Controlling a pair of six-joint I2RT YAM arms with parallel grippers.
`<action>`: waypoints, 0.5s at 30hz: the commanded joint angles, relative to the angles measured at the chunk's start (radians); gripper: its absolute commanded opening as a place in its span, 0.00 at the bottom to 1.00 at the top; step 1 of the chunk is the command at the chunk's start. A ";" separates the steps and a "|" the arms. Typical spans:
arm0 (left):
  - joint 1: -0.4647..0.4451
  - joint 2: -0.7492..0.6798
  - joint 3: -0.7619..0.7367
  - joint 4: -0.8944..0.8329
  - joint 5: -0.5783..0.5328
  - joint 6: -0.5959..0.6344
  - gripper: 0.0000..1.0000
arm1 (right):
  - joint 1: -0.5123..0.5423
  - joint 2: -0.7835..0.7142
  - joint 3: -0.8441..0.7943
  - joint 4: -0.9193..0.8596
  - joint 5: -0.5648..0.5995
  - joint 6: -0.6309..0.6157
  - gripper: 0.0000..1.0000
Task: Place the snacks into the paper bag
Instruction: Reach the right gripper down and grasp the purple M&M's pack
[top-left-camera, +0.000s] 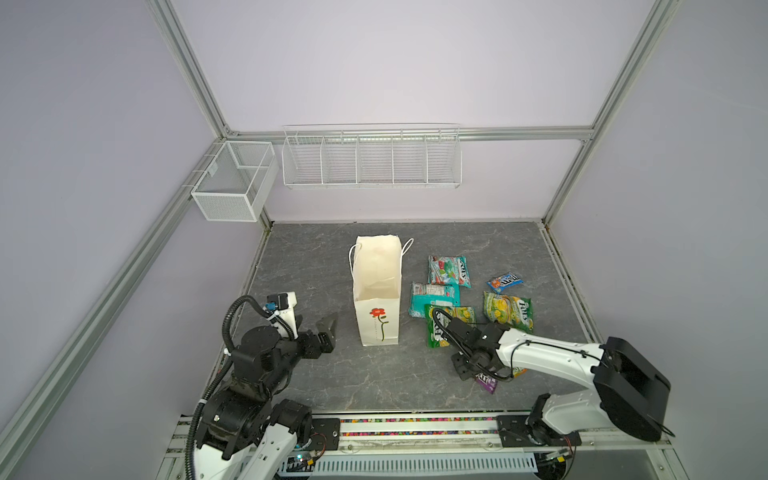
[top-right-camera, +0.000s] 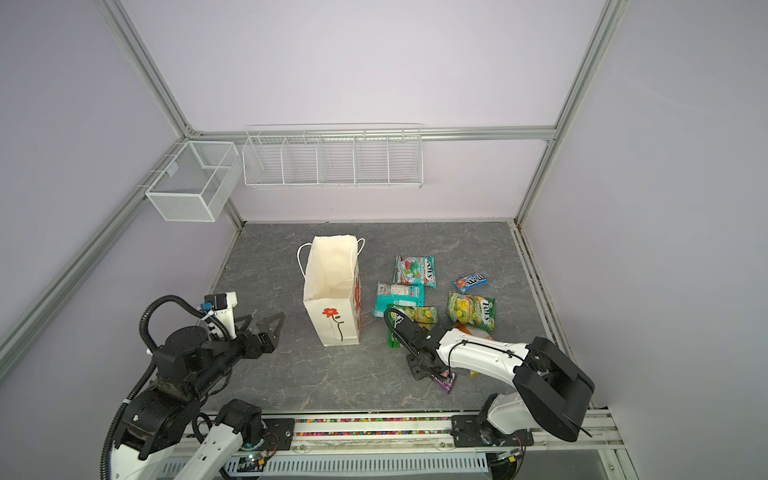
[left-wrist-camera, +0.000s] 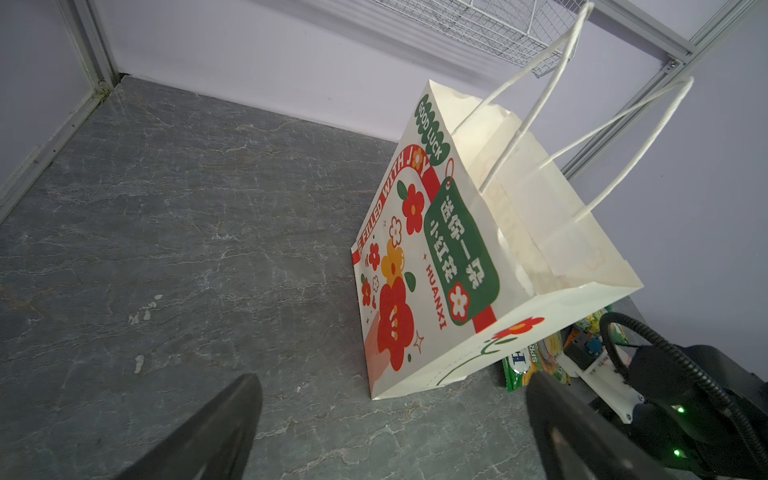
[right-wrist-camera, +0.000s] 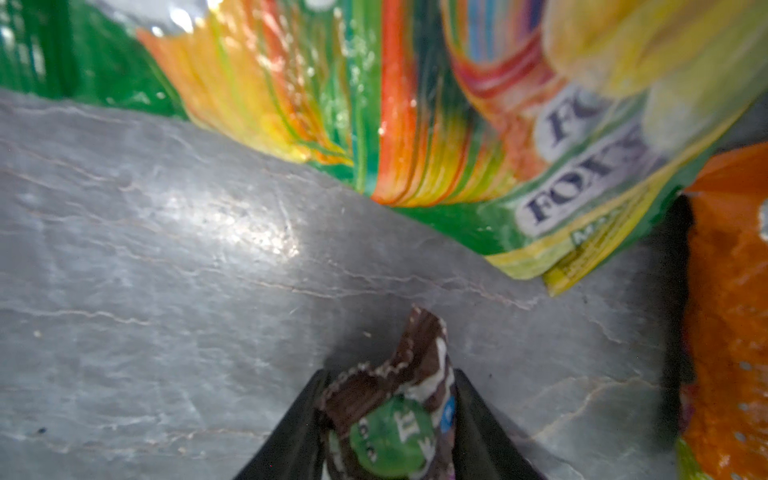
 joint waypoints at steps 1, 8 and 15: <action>-0.003 -0.013 -0.008 0.008 -0.017 0.007 0.99 | 0.010 -0.026 0.012 -0.008 0.005 0.014 0.42; -0.003 -0.011 -0.010 0.009 -0.016 0.007 0.99 | 0.015 -0.056 0.033 -0.026 0.010 0.014 0.31; -0.003 -0.012 -0.011 0.008 -0.016 0.006 0.99 | 0.031 -0.105 0.073 -0.065 0.023 0.013 0.28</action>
